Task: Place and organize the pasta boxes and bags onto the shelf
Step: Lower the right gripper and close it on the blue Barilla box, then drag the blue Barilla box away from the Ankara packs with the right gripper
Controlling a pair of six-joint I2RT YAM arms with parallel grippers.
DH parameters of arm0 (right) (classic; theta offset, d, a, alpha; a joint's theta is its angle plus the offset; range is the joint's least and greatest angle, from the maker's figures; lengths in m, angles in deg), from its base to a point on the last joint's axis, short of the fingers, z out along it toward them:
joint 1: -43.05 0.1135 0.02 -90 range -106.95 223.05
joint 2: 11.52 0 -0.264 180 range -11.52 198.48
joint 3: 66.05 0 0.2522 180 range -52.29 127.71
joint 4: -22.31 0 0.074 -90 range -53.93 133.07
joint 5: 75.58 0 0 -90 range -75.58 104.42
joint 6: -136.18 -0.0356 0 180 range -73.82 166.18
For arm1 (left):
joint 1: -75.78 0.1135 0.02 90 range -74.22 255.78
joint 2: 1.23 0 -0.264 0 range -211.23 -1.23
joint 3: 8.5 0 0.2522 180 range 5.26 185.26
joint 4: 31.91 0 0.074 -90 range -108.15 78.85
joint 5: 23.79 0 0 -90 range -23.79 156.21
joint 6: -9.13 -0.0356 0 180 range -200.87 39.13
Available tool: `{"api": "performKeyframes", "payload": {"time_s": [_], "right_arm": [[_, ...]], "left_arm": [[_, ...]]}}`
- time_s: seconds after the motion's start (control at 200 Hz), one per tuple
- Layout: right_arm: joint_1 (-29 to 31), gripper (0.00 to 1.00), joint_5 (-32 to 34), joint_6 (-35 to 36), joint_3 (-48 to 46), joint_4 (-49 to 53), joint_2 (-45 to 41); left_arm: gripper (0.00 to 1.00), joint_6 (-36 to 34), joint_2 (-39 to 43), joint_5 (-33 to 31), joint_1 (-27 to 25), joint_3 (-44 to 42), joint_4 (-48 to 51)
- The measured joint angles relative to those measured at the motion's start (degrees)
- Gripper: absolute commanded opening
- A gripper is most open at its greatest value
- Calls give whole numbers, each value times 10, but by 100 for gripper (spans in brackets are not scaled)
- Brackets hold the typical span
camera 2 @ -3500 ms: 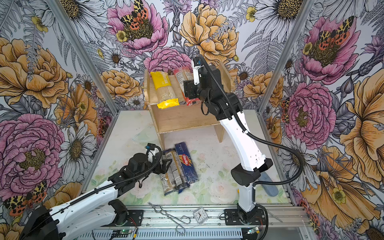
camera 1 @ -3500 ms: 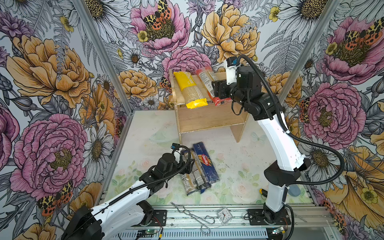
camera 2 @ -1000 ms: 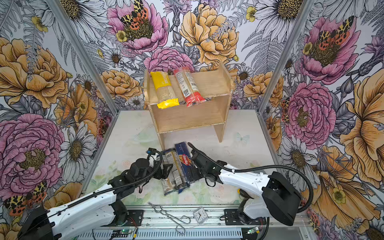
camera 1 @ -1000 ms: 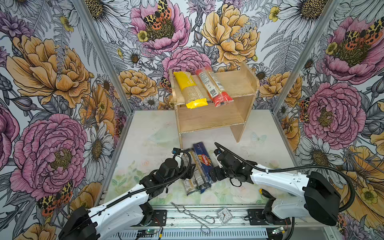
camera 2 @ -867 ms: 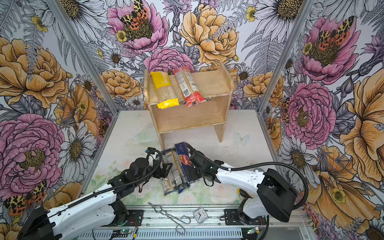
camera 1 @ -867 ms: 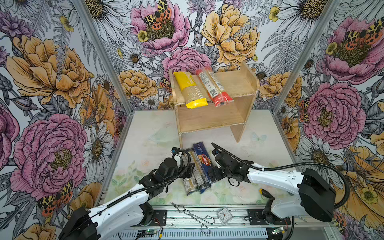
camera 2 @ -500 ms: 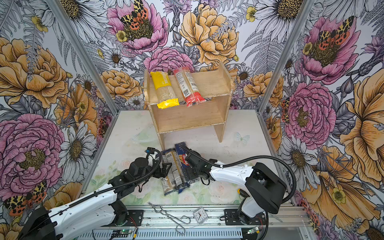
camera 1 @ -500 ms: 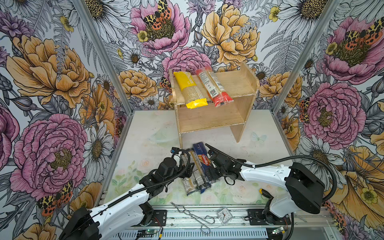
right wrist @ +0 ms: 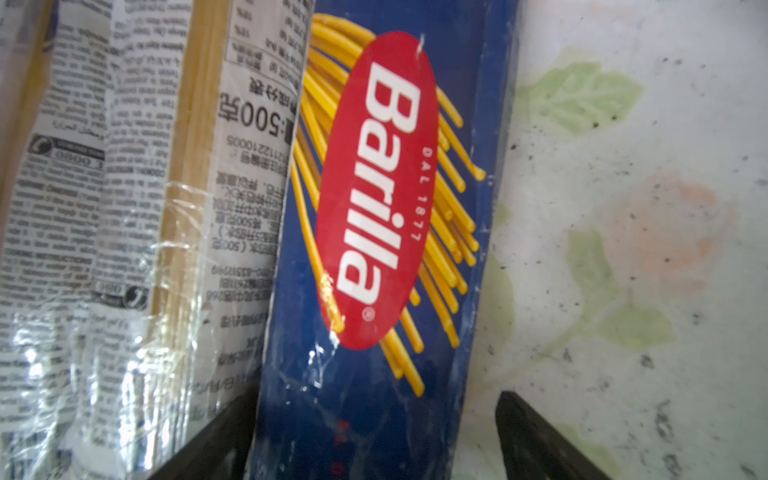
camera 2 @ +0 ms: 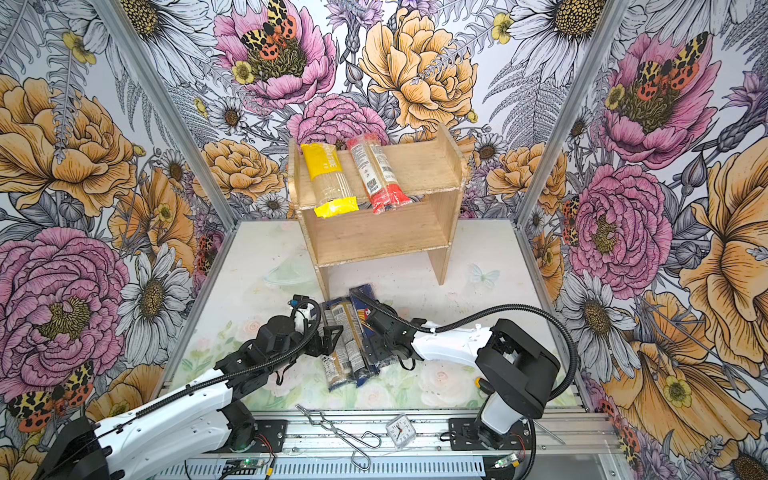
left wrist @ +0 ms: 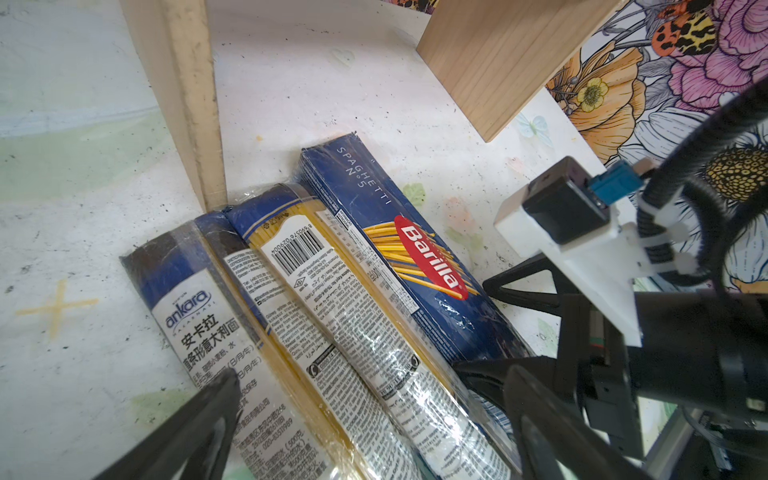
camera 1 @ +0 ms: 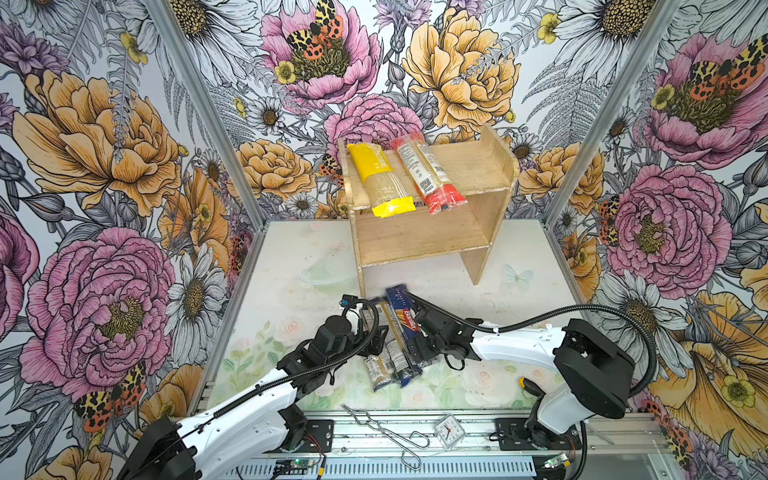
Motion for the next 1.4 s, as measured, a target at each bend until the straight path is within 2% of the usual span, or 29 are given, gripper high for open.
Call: {"api": "performKeyframes", "payload": {"time_s": [0.18,0.425,0.596,0.936,1.031,1.116,1.396], "right_arm": [[3,88,10,0,10,-3,26],[6,75,17,6,10,-10,37],[7,61,17,6,10,-12,37],[-2,38,12,-9,-7,-9,1],[-12,25,-3,-9,-24,0,-28],[-26,0,-18,-9,-39,18,-60],[-66,0,-57,-12,-65,85,-160]], "left_arm": [[99,0,0,2,0,-1,0],[99,0,2,2,0,-2,0],[99,0,2,2,0,-3,0],[99,0,16,2,0,-6,2],[99,0,18,2,0,-7,5],[99,0,18,2,0,-7,5],[99,3,18,2,0,-7,5]]}}
